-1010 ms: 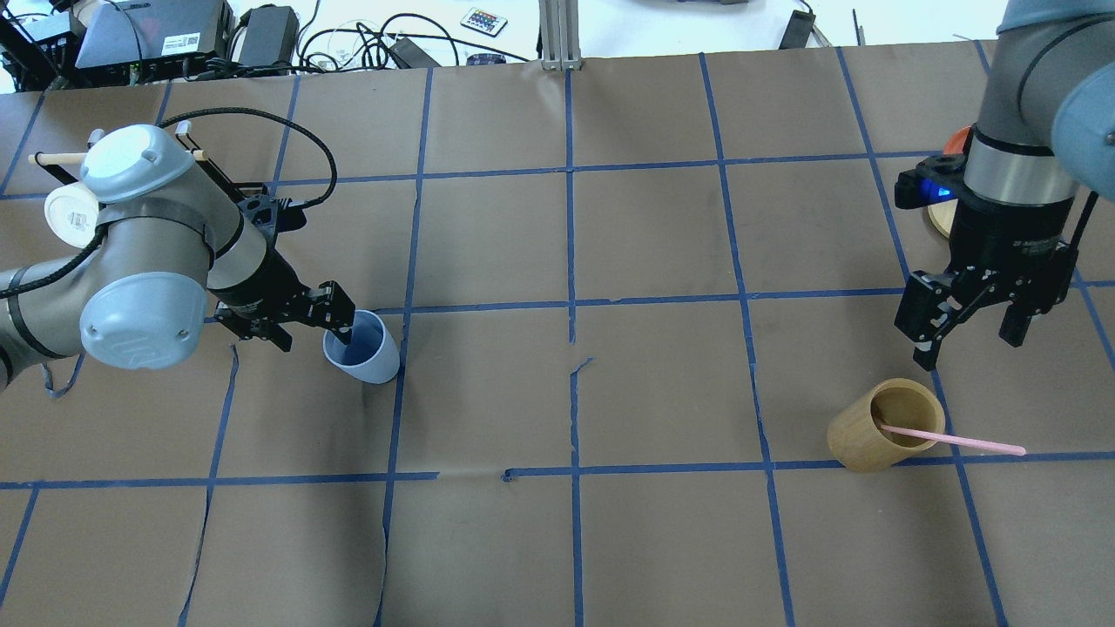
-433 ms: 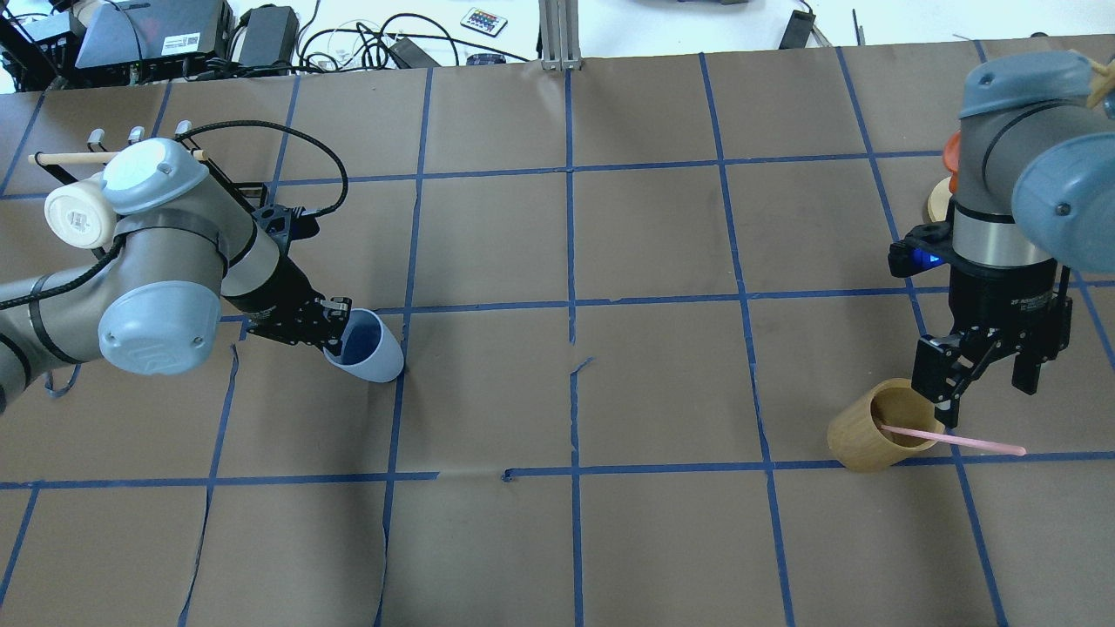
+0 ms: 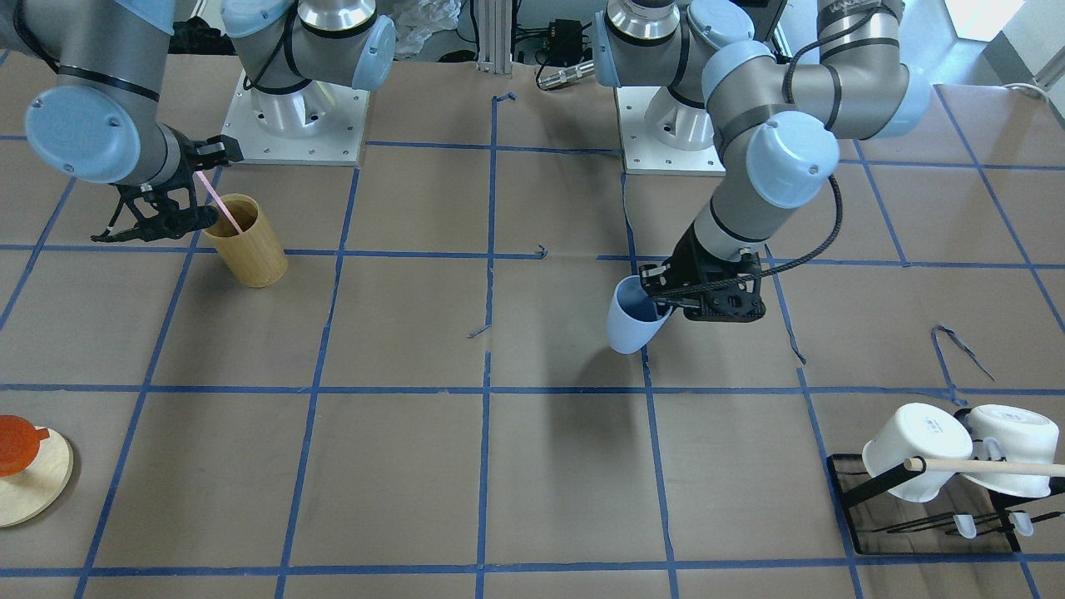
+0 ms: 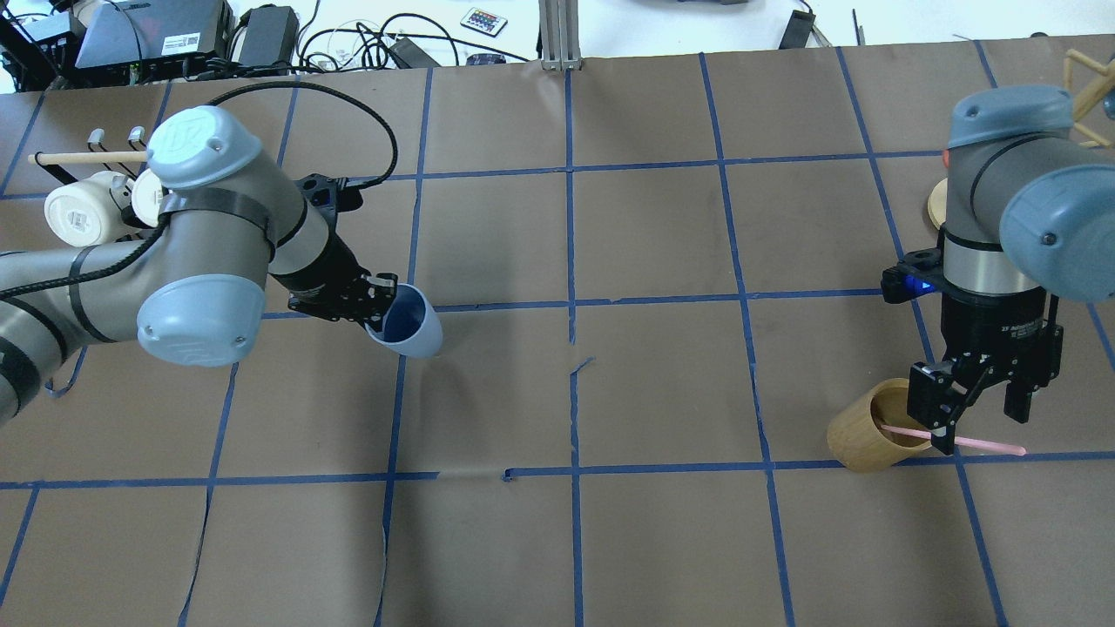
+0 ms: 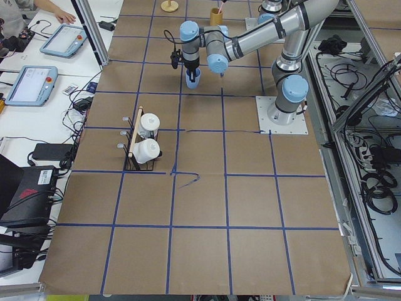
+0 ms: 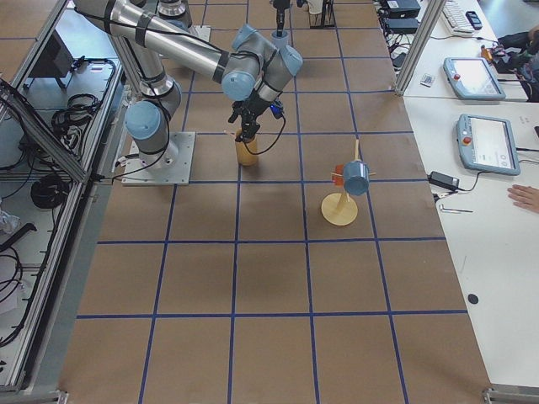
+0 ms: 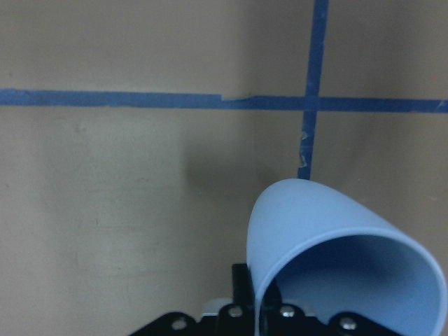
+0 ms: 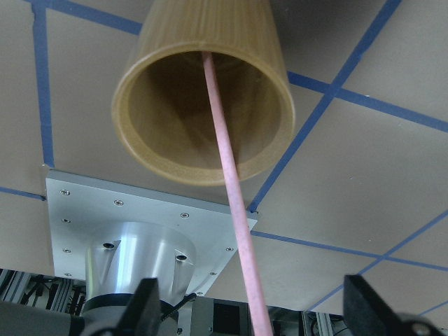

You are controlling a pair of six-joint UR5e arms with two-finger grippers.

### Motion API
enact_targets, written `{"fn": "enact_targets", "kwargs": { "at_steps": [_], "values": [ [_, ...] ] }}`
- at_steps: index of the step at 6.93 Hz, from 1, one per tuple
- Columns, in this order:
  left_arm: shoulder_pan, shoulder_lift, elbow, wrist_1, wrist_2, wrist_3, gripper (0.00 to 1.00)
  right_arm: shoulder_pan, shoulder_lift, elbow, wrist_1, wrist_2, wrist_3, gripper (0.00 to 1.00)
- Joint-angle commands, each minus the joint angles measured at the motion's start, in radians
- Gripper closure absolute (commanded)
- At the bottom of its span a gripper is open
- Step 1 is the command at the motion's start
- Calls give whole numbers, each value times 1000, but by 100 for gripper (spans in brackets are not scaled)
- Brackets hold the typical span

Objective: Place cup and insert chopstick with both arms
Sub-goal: 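Carry blue cup to table center with left while right grips pink chopstick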

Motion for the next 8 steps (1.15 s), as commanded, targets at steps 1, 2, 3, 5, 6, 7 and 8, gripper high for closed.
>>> {"fn": "enact_targets", "kwargs": {
  "at_steps": [1,2,3,5,6,7,8],
  "values": [
    [-225,-26,34,82,5,-335,98,-1,-9,31,5,-2,4,30],
    [-281,-55,34,170,-3,-417,98,-1,-15,29,5,-4,4,40],
    [-309,-90,35,212,2,-477,99,-1,-16,28,5,-2,4,45],
    [-324,-161,67,292,3,-501,98,-1,-15,29,5,-5,8,65],
    [-327,-187,105,283,6,-495,98,-1,-15,29,6,-5,13,65],
    [-329,-207,136,279,6,-496,98,-1,-13,31,5,-7,14,65],
    [-332,-220,140,277,22,-495,97,-1,-13,31,3,-7,17,65]
  ]
}}
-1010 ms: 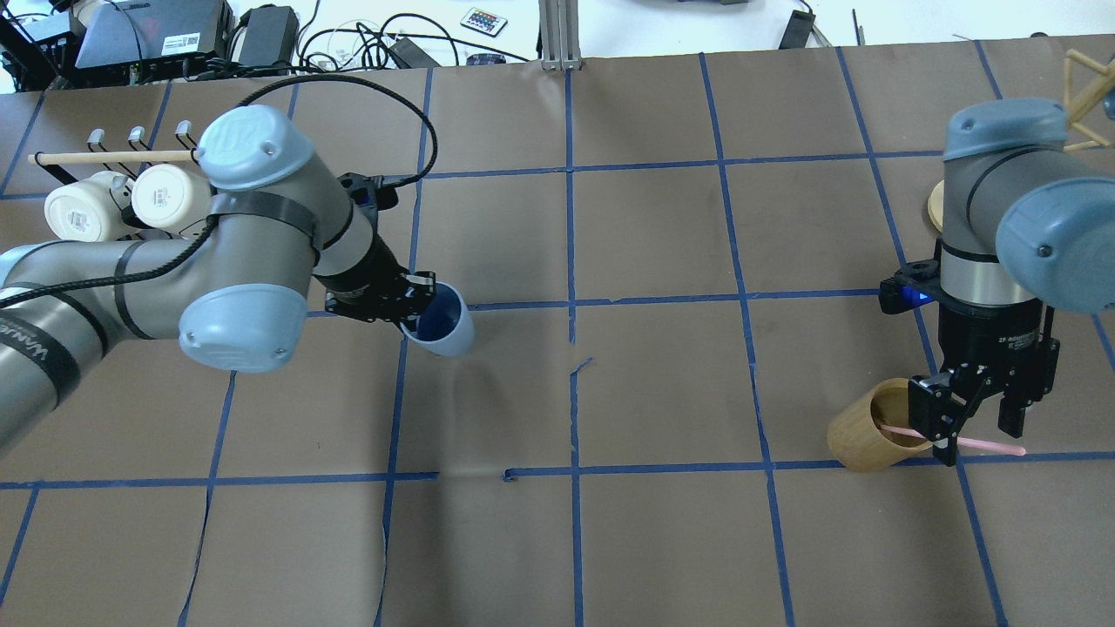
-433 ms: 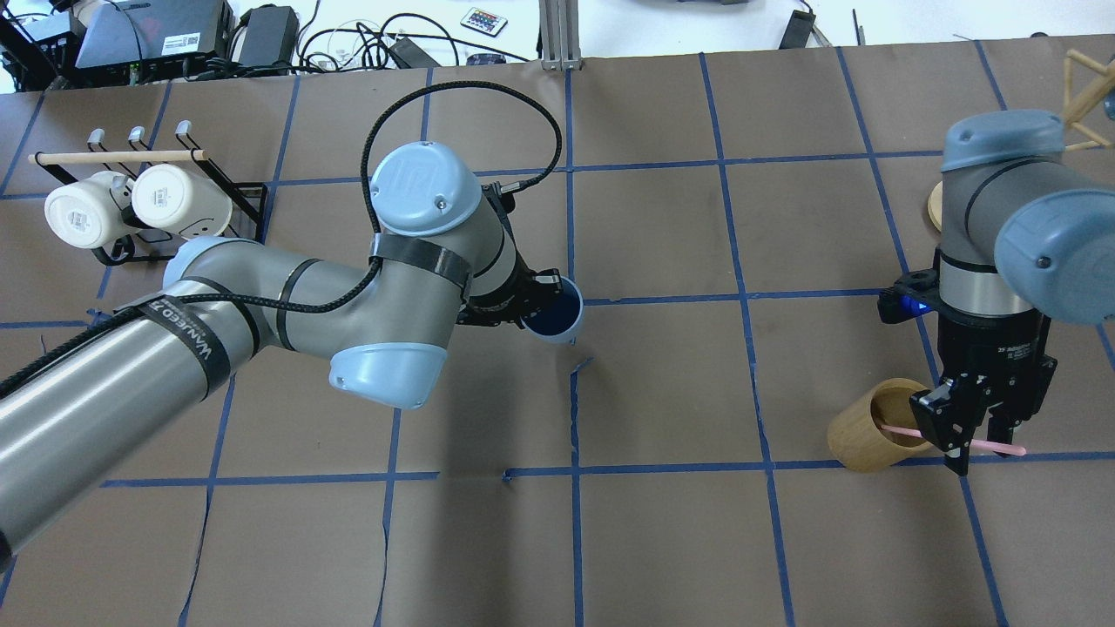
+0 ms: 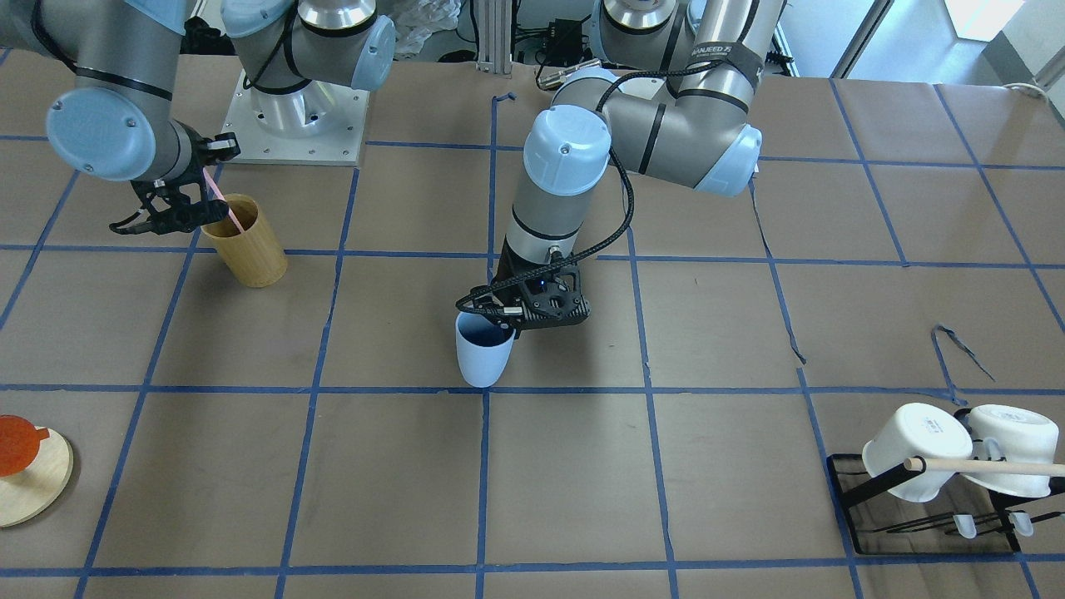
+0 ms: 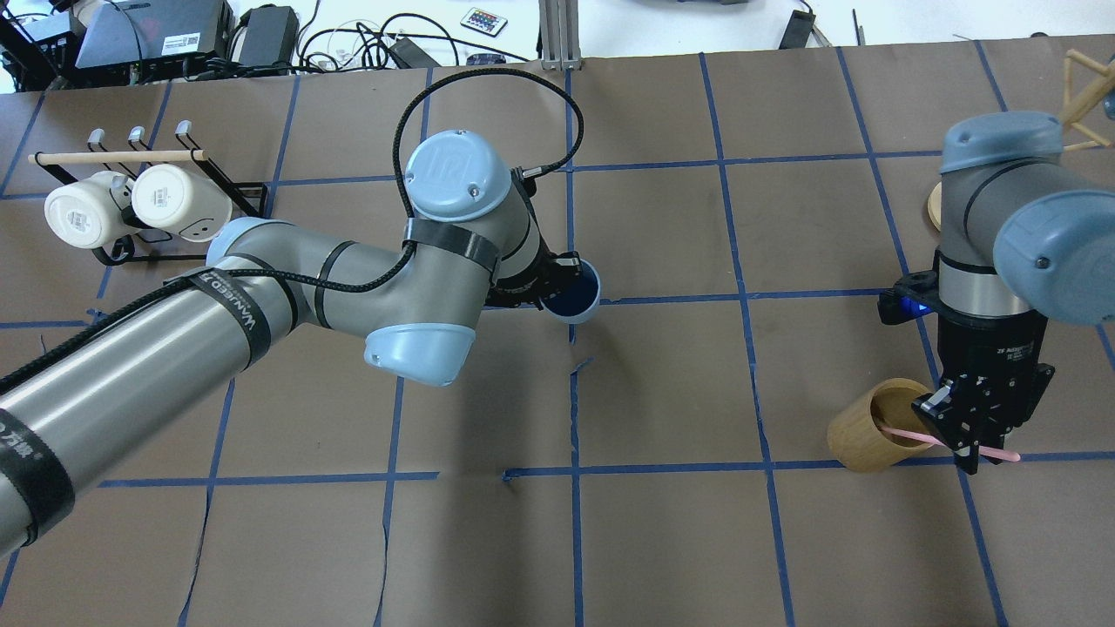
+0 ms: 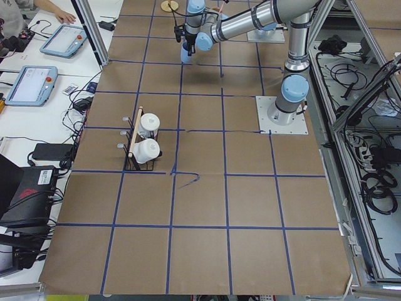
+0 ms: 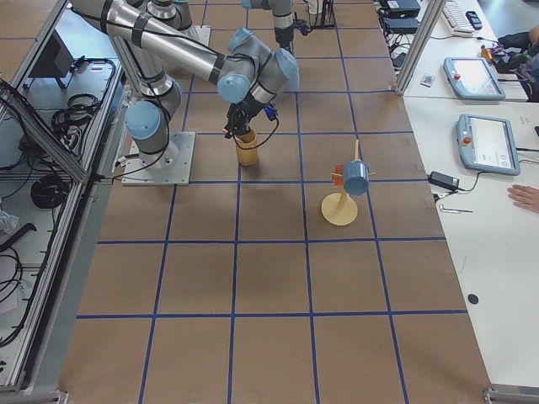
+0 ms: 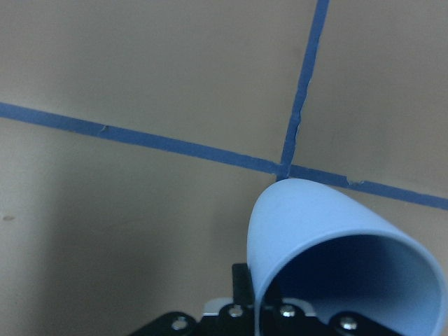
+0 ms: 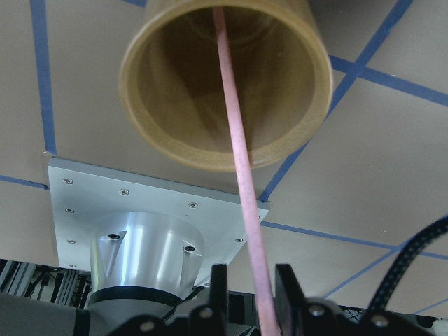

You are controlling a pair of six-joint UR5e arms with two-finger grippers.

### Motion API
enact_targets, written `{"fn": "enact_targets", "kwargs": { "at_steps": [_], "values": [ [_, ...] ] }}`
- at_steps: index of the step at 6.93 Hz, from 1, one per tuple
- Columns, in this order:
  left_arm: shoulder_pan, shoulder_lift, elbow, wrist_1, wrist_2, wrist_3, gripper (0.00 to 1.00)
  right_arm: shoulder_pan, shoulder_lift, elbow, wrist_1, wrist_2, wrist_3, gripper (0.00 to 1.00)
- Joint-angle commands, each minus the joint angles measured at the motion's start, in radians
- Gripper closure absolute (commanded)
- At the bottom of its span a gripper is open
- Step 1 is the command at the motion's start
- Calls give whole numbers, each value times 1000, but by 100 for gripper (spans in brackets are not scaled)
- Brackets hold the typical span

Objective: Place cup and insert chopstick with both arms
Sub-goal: 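Carry blue cup to table center with left while right grips pink chopstick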

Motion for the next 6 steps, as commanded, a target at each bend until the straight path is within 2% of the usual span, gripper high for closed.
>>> {"fn": "enact_targets", "kwargs": {
  "at_steps": [1,2,3,4,5,6],
  "values": [
    [-4,-28,17,-8,28,4,86,0,-1,-1,0,1,4,67],
    [-4,-29,16,-11,28,4,68,0,-1,-2,-3,2,4,67],
    [-4,-34,14,-13,28,4,36,0,-1,-6,-5,1,4,70],
    [-4,-13,25,-16,26,2,10,2,-1,-7,0,-1,4,73],
    [-2,6,66,-77,28,2,4,2,-2,-12,3,2,4,80],
    [21,26,136,-184,28,27,2,2,-2,-21,6,4,4,80]
  ]
}}
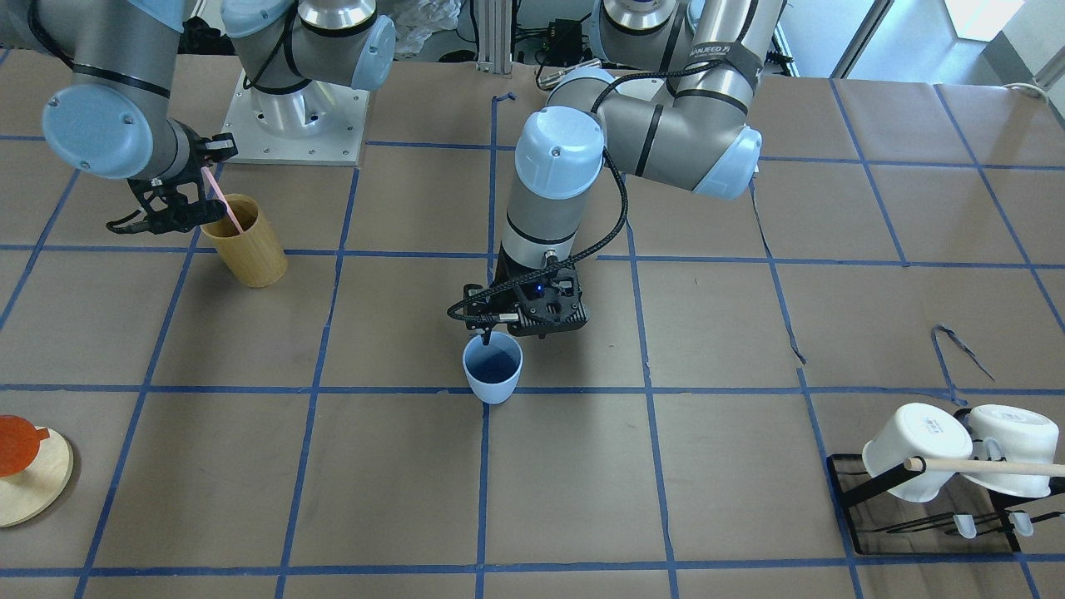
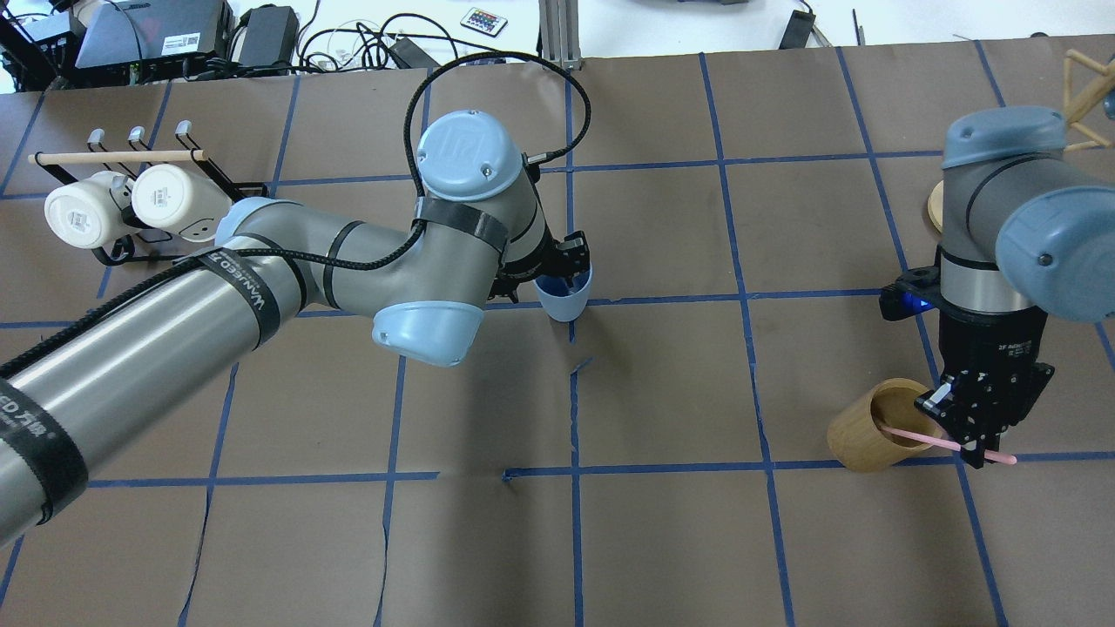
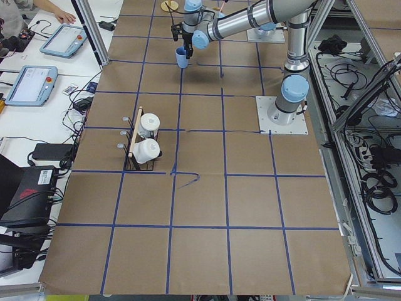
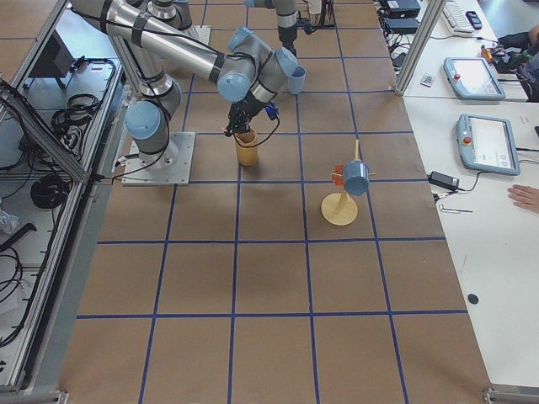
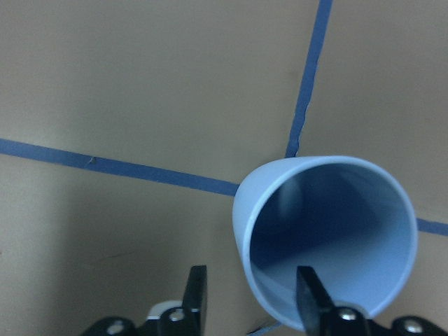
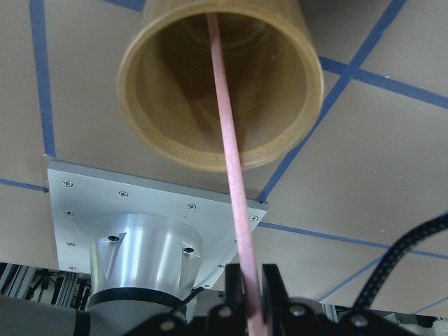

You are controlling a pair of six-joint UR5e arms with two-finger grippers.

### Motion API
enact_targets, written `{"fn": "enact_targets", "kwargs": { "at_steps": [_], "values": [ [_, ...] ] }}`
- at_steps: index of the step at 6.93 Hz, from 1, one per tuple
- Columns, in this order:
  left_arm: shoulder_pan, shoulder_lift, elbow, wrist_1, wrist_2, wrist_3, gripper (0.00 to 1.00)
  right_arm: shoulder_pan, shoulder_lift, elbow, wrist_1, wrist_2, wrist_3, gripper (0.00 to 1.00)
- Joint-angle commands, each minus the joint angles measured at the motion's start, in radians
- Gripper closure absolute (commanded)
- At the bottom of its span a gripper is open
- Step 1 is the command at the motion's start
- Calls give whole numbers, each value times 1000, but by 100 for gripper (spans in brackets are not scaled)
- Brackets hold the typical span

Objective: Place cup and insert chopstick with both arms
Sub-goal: 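Release the blue cup upright and raise the left gripper while the right lifts the chopstick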

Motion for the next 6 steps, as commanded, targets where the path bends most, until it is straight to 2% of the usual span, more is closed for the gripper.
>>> {"fn": "enact_targets", "kwargs": {
  "at_steps": [1,2,3,4,5,6],
  "values": [
    [51,56,175,-282,20,120,1,0,-1,-36,39,5,-2,80],
    [79,84,276,-456,51,209,1,0,-1,-92,112,10,-2,82],
    [113,128,298,-556,81,342,3,0,-1,-148,198,28,-2,84],
    [174,195,297,-591,83,465,3,-1,-1,-195,241,57,-2,84],
    [237,266,297,-679,85,577,10,0,-1,-256,292,83,-2,84],
    [283,298,293,-691,83,613,10,2,4,-324,359,83,-2,84]
  ]
}}
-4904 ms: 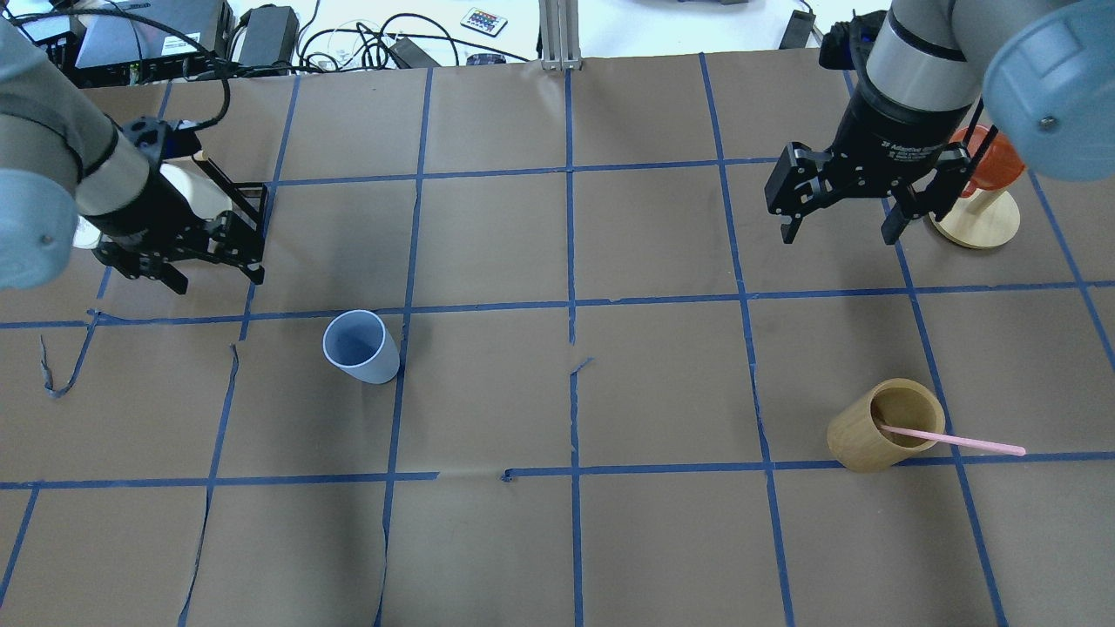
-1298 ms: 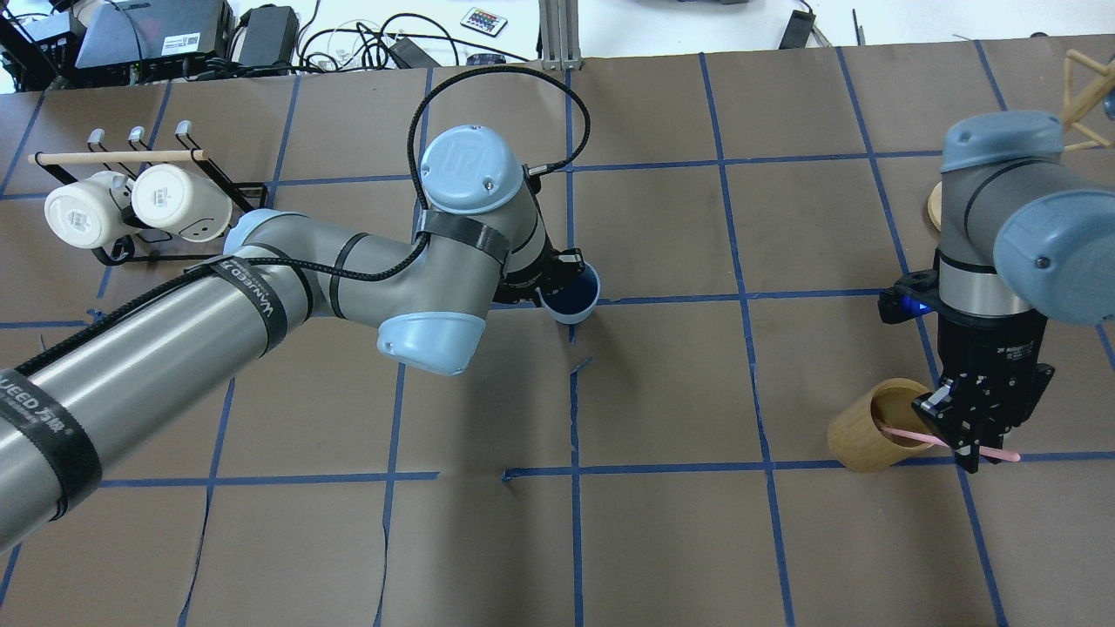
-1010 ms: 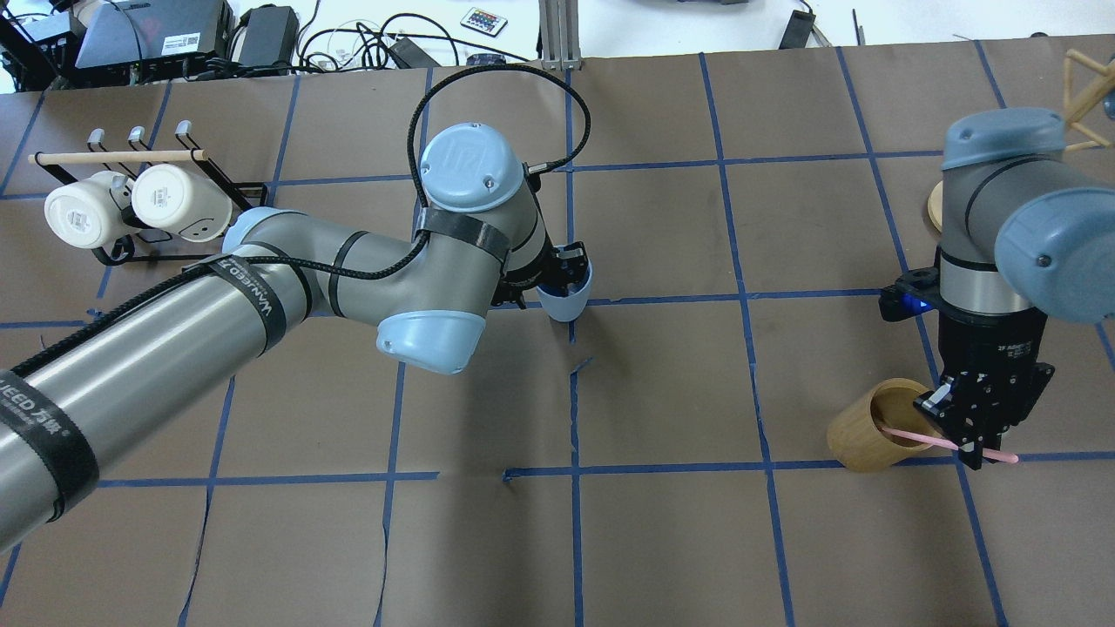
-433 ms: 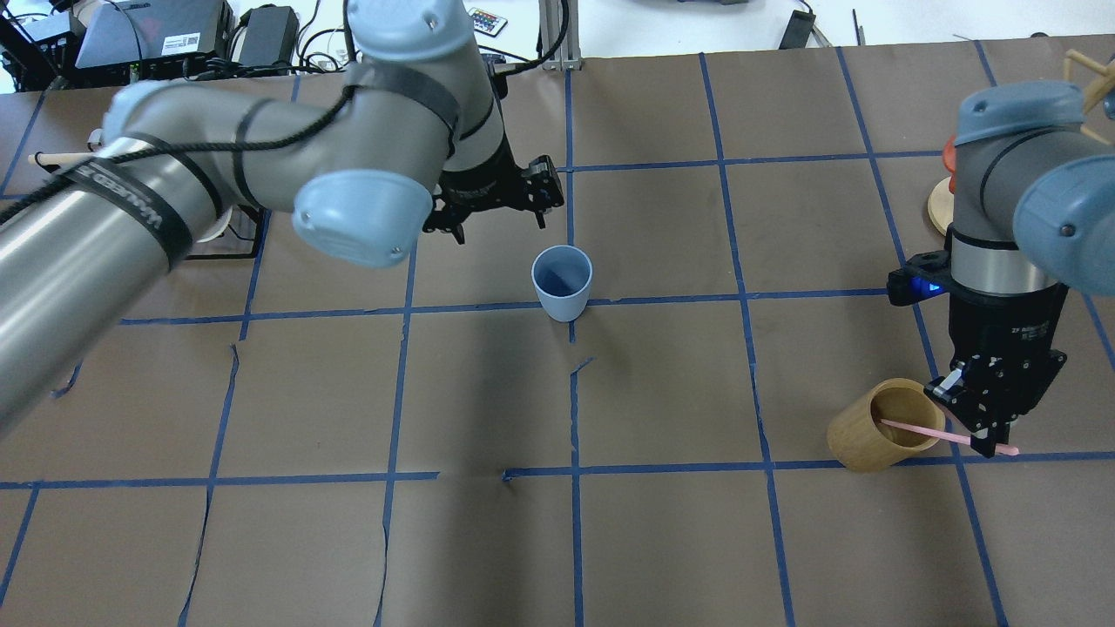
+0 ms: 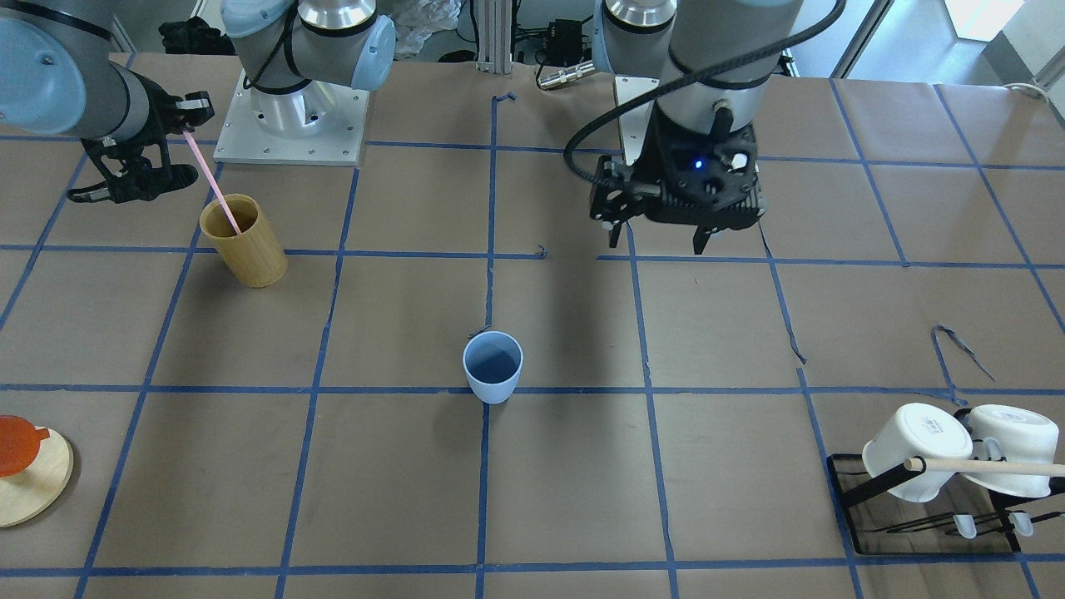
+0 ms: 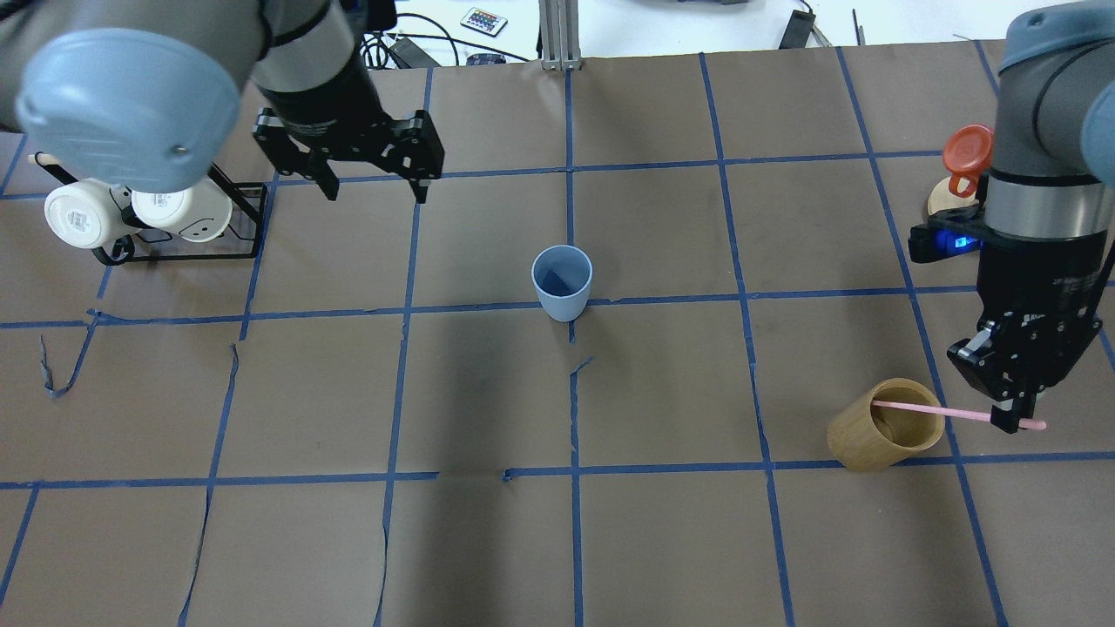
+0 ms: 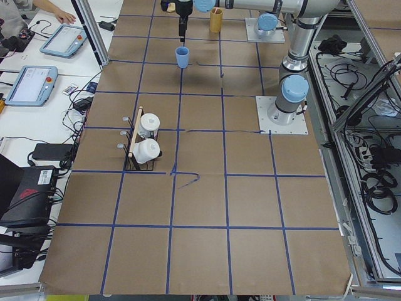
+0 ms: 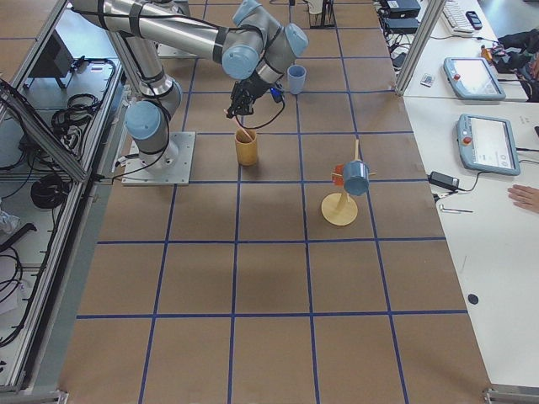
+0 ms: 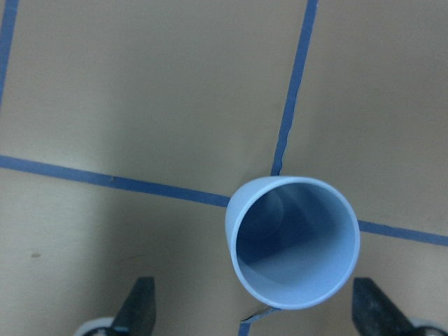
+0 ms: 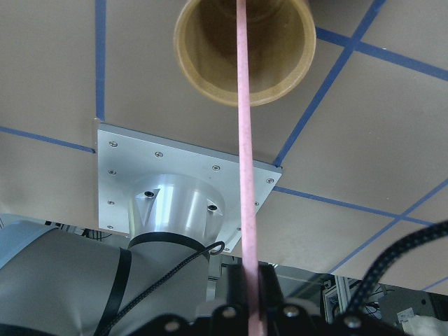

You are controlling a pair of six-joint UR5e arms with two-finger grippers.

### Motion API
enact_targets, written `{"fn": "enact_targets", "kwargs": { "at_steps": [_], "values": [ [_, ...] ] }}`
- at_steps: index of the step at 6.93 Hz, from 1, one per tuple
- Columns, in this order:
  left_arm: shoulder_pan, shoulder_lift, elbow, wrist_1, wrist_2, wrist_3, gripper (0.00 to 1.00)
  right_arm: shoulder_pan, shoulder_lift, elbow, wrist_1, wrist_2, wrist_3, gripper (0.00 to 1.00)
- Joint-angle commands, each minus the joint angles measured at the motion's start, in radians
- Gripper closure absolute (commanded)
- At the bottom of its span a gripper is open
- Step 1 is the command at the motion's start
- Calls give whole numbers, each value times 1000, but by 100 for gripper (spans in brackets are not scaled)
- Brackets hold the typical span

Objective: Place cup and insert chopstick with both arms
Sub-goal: 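Release the blue cup upright and raise the left gripper while the right lifts the chopstick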

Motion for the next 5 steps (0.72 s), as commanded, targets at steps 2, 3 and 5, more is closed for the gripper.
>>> {"fn": "enact_targets", "kwargs": {
  "at_steps": [2,3,5],
  "values": [
    [81,65,-53,51,-2,83,9,3,6,-204,202,18,0,84],
    [89,68,-64,83,-2,84,7,3,22,-239,212,88,30,84],
    [84,69,-61,85,-4,69,0,35,83,-287,212,115,109,85]
  ]
}}
